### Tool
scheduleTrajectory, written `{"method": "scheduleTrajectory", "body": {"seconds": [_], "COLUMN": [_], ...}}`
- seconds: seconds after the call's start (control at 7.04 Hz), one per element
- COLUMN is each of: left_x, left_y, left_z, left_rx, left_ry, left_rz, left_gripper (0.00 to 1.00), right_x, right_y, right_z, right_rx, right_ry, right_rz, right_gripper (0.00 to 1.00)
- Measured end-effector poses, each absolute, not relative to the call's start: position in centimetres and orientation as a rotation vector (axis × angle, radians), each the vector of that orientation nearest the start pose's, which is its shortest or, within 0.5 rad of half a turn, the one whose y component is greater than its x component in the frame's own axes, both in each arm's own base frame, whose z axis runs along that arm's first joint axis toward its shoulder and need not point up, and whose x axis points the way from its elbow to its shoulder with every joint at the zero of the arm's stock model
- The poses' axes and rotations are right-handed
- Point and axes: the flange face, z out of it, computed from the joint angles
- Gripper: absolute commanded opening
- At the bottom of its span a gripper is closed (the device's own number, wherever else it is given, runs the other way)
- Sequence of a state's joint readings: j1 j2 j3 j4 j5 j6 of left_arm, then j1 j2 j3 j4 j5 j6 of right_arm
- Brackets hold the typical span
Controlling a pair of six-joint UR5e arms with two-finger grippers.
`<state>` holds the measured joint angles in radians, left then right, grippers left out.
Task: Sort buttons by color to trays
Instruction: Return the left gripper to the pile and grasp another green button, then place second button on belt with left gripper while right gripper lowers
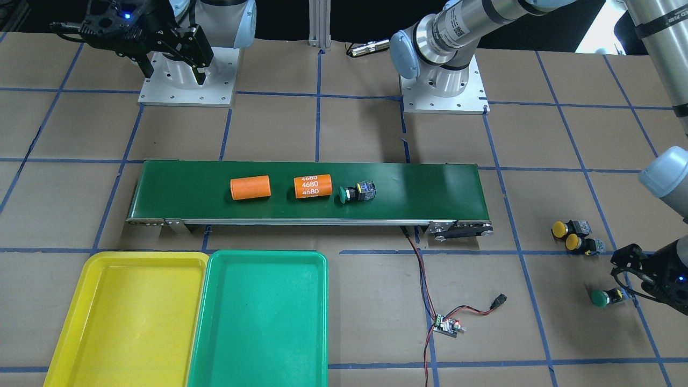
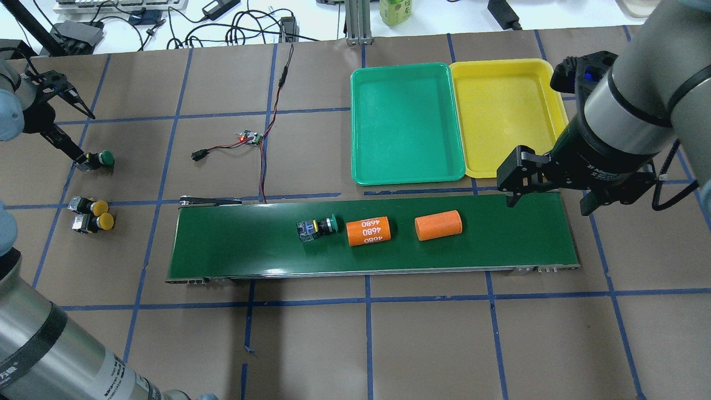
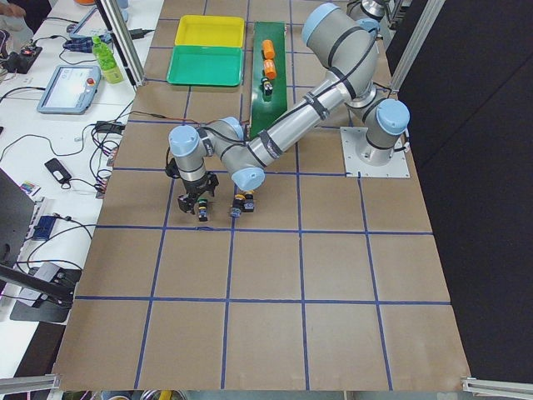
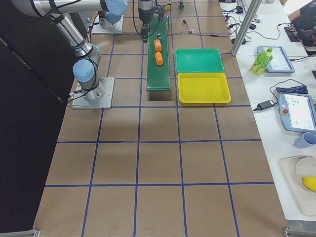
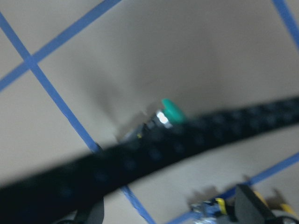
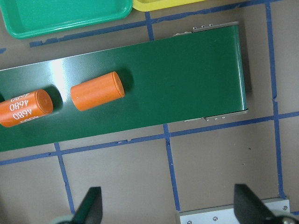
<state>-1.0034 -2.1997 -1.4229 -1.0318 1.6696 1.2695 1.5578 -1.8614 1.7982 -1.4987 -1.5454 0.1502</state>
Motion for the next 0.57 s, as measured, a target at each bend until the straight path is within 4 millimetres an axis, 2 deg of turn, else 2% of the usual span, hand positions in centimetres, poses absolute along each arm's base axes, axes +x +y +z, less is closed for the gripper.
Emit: {"method": "scheduleTrajectory", "body": {"seconds": [0.28,0.43,0.57], "left_x": [27.6,27.5,27.4], "left_y": [-66.2,-66.2,-66.1], "left_z": [21.3,20.4,19.6], "left_rx": [1.042,1.024,1.017], "left_ry": [2.865,2.886,2.901], "left_rz": [0.072,0.077,0.083], "left_gripper": [1.0,0.98,0.9], "right_x": [13.0,12.9,12.9], "right_y": [-35.9,-34.7,-33.1], "right_z": [50.1,49.6,49.8], "right_rx": [0.256,0.257,0.255], "right_ry": [3.115,3.126,3.129], "right_rz": [0.009,0.062,0.09], "right_gripper": [1.0,1.0,1.0]}}
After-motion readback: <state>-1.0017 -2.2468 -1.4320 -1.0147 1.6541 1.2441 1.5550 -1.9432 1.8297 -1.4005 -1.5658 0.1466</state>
